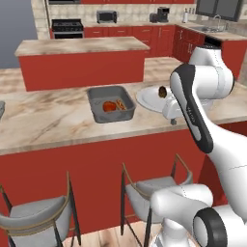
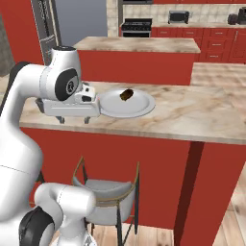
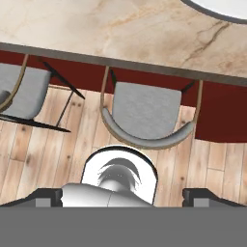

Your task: Place one cooked food and one vegetable from the large plate to each tupperware container.

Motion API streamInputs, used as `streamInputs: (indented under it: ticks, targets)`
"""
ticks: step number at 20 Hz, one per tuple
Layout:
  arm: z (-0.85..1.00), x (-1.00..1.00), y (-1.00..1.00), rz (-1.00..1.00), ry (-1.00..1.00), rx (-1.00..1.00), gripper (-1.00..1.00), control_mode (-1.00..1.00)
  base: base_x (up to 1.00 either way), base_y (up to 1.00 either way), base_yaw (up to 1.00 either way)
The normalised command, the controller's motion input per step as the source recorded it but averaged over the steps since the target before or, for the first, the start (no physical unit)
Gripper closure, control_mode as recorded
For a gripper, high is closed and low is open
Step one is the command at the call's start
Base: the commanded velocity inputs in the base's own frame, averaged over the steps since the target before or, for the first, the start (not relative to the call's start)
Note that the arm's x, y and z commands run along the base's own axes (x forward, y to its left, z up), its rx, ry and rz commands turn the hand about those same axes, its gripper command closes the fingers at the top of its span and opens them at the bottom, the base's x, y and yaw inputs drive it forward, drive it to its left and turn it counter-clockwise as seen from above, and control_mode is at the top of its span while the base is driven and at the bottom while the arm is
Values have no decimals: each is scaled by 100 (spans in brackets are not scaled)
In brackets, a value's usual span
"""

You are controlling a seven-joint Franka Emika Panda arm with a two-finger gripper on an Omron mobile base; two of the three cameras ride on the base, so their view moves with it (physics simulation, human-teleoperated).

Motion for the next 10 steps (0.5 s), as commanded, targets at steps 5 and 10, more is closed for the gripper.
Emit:
streamInputs:
  ticks: [5, 10]
  targets:
    - [0, 0, 0, 0, 0, 0, -100, 100, 16, -62, 0]
    - [0, 0, 0, 0, 0, 0, -100, 100, 22, 0, 0]
